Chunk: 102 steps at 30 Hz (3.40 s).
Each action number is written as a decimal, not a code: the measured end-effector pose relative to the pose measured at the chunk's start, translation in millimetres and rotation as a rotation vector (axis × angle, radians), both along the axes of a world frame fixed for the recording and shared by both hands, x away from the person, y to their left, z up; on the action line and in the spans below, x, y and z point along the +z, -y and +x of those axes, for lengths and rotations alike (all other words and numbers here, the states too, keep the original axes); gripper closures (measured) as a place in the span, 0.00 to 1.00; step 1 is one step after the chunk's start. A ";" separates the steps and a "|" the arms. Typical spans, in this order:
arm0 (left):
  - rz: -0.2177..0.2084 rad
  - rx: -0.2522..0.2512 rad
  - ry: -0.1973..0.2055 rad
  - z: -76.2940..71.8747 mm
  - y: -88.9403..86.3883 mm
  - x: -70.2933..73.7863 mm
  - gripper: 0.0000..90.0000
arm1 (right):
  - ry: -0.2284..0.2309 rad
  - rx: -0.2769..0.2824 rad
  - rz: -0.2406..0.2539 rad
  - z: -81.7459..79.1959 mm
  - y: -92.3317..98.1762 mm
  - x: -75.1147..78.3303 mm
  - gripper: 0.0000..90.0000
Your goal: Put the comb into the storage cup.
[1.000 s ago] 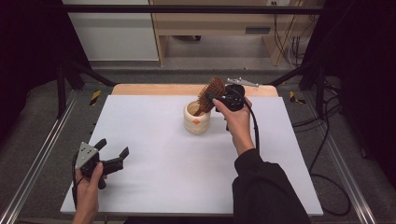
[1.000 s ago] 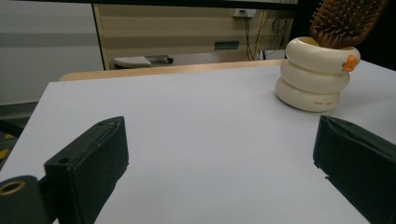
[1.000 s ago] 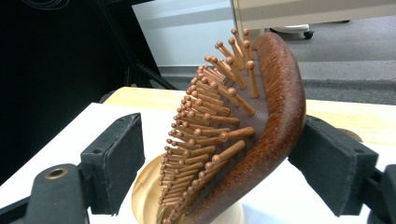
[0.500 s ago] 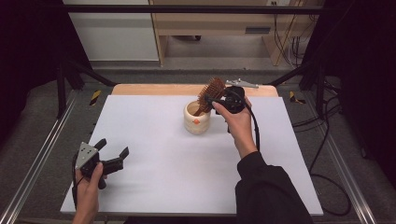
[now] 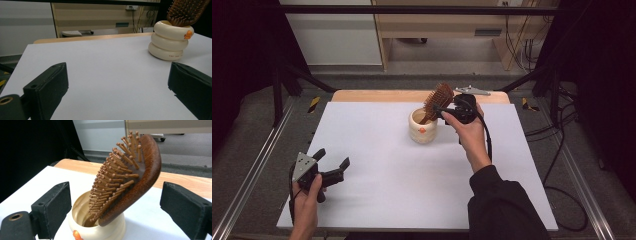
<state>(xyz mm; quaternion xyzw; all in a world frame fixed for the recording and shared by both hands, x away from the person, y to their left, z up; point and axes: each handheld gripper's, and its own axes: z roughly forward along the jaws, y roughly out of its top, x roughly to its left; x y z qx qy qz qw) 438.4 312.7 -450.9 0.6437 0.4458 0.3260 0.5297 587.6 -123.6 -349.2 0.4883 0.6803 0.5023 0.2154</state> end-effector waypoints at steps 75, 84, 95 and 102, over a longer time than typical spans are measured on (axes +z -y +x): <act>-0.003 0.004 0.006 -0.7 0.6 0.0 0.03 | 0.176 -0.163 -0.075 -25.4 49.8 12.3 0.06; -0.002 0.005 0.005 -0.8 0.5 0.0 0.03 | 0.172 -0.167 -0.077 -32.0 59.3 13.3 0.06; -0.002 0.005 0.007 -1.7 0.1 0.2 0.03 | 0.175 -0.154 -0.058 -43.3 72.2 17.3 0.04; -0.011 0.011 0.012 -2.1 -1.8 0.6 0.03 | 0.211 -0.136 -0.053 -51.0 79.9 20.7 0.04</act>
